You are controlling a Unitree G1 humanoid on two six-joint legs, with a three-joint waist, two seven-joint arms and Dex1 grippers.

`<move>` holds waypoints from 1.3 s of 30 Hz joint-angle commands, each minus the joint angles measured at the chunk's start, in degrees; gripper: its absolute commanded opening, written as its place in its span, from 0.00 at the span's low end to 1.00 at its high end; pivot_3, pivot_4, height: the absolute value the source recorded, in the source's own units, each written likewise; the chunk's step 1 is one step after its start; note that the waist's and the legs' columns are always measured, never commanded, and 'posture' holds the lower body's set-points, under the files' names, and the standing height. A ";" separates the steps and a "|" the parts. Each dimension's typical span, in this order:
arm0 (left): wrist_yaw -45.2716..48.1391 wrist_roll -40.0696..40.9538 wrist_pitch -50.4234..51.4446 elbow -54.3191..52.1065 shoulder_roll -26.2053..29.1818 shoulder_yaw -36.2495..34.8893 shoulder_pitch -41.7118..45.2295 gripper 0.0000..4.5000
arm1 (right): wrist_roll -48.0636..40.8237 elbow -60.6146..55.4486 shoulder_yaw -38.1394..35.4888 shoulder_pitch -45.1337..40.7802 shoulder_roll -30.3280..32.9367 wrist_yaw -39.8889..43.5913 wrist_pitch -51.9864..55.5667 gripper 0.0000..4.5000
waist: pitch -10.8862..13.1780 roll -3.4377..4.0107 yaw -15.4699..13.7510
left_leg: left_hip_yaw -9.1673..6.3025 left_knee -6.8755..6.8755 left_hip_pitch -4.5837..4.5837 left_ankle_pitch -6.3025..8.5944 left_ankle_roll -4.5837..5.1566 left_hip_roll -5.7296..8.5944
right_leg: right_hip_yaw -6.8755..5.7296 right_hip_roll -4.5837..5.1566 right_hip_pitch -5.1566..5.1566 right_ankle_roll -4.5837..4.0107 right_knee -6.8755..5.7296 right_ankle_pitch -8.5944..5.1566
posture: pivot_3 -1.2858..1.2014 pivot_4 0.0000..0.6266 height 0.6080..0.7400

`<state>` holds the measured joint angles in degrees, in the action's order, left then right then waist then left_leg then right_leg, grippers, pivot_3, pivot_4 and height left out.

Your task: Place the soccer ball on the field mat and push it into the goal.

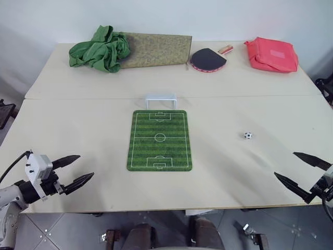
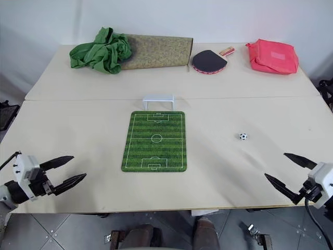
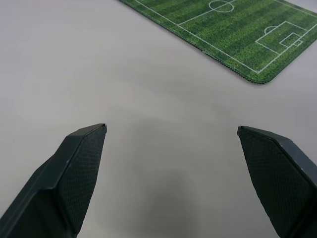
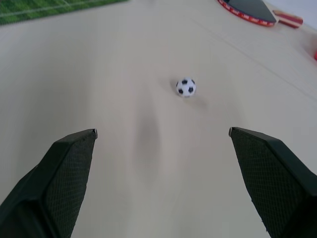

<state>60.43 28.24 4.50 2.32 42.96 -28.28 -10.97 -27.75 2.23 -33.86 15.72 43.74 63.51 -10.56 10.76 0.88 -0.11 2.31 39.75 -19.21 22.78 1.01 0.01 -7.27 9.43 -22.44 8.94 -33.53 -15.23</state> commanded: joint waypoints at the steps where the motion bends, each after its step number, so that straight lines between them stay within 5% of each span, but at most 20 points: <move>1: -0.41 0.65 -1.51 -2.56 0.09 -1.14 0.82 1.00 | -1.23 -0.64 -0.49 -0.31 0.25 0.00 0.65 0.99 | 0.00 0.00 -0.07 | 0.01 0.00 0.00 0.00 0.00 0.01 | 0.00 0.00 0.00 0.00 0.00 0.00 | 0.52 0.24 1.00; 7: 0.44 15.80 12.76 -8.98 -0.48 0.14 9.73 1.00 | -5.62 -0.57 -7.48 -0.57 -1.76 -6.47 5.25 0.99 | 0.00 0.01 -0.86 | -0.09 0.21 -0.09 0.01 -0.01 -0.03 | -0.01 0.01 0.00 0.00 -0.11 0.01 | 0.52 0.24 1.00; 14: 1.63 17.63 17.26 -12.08 -0.96 5.51 17.06 1.00 | -6.26 2.48 -10.31 0.97 -2.90 -8.15 6.64 0.99 | -0.02 0.05 -1.06 | 0.22 0.22 -0.05 0.02 -0.01 0.01 | 0.02 -0.04 0.02 0.01 -0.12 0.01 | 0.52 0.24 1.00; 29: 1.03 16.33 17.23 -13.53 -3.00 7.86 17.43 1.00 | 5.52 9.56 18.67 -31.96 5.41 -13.45 30.15 0.99 | -0.01 0.11 0.24 | 0.54 0.32 -0.06 0.02 -0.01 -0.02 | 0.28 -0.09 -0.15 -0.01 -0.24 0.04 | 0.52 0.24 1.00; 39: 1.24 17.10 17.80 -16.33 -2.83 7.78 14.31 1.00 | 8.85 16.79 24.38 -38.87 3.61 -11.03 29.86 0.99 | -0.01 0.11 0.03 | 0.46 0.31 -0.28 0.02 -0.01 -0.02 | -0.03 -0.08 -0.15 0.00 -0.12 0.04 | 0.52 0.24 1.00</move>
<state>61.41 44.60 22.53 -11.36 39.86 -19.51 3.73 -19.11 18.86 -8.94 -22.19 47.12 51.83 20.57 10.75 0.99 -0.09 2.78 40.06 -19.49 22.80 1.00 -0.01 -7.29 9.35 -22.59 8.94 -33.65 -15.19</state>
